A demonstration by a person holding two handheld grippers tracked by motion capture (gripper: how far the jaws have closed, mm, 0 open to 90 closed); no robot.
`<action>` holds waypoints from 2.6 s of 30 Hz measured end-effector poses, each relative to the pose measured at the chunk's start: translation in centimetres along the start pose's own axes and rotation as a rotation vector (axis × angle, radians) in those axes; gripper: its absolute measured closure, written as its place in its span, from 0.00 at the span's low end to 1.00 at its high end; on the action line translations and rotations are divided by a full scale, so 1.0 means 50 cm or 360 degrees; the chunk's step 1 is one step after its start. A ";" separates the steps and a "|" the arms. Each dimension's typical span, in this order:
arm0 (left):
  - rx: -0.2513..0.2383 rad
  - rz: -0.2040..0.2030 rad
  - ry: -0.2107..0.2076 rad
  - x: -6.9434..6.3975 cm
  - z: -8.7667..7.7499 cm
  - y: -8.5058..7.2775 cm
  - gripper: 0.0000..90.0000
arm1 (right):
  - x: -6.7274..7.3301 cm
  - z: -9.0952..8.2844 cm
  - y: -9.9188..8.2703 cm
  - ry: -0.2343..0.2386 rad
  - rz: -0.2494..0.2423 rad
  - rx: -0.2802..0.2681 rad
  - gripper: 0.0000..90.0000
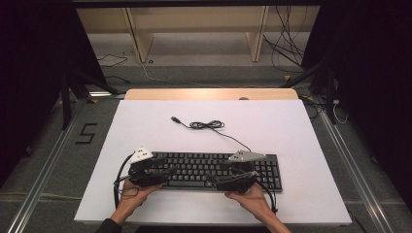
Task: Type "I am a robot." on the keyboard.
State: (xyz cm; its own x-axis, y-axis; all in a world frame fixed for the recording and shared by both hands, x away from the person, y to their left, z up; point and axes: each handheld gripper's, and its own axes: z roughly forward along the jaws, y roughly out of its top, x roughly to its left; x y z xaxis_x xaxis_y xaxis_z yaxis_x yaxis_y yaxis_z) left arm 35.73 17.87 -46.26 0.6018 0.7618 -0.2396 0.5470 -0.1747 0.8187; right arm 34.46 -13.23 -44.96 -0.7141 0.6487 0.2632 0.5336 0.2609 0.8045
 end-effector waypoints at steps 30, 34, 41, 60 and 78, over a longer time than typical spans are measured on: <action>0.0261 0.0090 -0.0002 -0.013 0.093 0.025 0.99 | 0.006 -0.010 -0.010 0.0000 -0.0027 0.0012 0.36; 0.0266 0.0072 0.0003 -0.011 0.097 0.023 0.99 | 0.006 -0.011 -0.010 0.0001 -0.0029 0.0013 0.36; 0.0301 0.0095 0.0016 -0.012 0.101 0.021 0.99 | 0.006 -0.011 -0.010 0.0001 -0.0029 0.0015 0.36; 0.0183 0.0063 0.0024 -0.008 0.066 0.032 0.90 | 0.003 -0.011 -0.009 -0.0010 -0.0027 0.0009 0.36; 0.0072 -0.0015 -0.0034 0.003 0.025 0.035 0.69 | 0.000 -0.006 -0.010 -0.0017 -0.0025 0.0015 0.36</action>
State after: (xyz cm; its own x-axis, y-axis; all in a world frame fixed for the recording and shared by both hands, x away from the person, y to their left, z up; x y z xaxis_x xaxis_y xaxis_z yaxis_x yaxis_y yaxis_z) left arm 37.52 16.91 -45.53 0.6086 0.7500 -0.2589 0.5784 -0.1959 0.7919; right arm 34.08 -13.58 -45.19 -0.7175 0.6520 0.2450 0.5266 0.2777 0.8035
